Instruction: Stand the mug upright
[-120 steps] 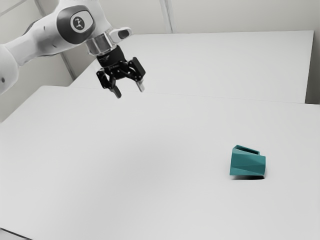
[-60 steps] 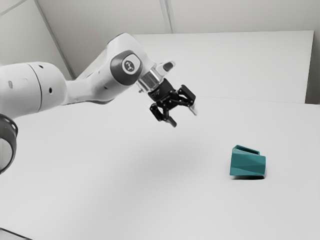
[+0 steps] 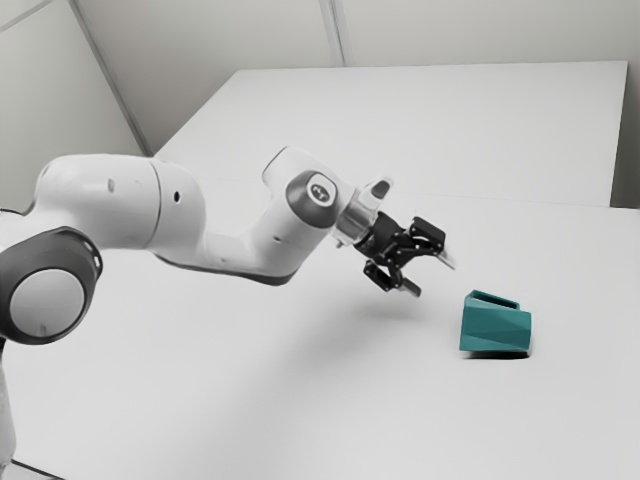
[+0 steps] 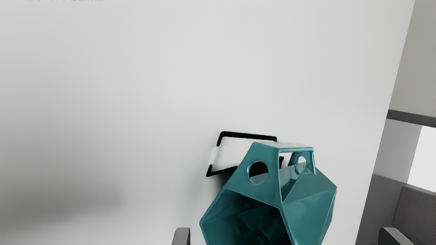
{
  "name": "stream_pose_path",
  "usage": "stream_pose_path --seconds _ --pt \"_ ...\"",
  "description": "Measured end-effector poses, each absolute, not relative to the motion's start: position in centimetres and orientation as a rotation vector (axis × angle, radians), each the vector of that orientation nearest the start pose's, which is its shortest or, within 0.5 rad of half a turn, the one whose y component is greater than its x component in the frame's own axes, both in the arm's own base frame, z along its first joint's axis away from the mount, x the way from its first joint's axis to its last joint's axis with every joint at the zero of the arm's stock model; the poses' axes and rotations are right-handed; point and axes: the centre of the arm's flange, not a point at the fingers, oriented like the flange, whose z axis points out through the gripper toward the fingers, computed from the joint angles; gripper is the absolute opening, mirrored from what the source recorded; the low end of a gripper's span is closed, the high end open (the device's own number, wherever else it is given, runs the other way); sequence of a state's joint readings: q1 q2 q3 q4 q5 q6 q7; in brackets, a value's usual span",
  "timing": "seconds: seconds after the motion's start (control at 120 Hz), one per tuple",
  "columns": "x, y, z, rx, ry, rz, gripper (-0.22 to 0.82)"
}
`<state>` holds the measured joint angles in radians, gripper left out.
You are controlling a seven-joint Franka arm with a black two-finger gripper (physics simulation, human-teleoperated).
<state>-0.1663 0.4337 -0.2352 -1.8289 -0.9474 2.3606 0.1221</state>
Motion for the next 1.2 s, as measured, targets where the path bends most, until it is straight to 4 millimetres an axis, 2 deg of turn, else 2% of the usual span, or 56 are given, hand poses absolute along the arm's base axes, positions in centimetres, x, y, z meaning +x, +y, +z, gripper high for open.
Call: stream_pose_path --seconds 0.075,0.2,0.508,0.733,0.925,1.0,1.2 --pt "60.4 -26.2 30.5 2.327 0.185 -0.045 0.6" --pt "60.5 -26.5 29.3 2.31 0.142 -0.026 0.6" --pt "58.0 -29.4 28.7 2.239 -0.001 -0.073 0.6" --pt "57.3 -31.3 29.0 2.194 -0.063 -0.061 0.6" --pt "57.7 -31.9 27.3 2.154 -0.064 -0.059 0.6" --pt "57.8 -32.1 27.2 2.143 -0.073 -0.051 0.55" --pt "57.7 -32.5 26.7 2.122 -0.106 -0.034 0.3"
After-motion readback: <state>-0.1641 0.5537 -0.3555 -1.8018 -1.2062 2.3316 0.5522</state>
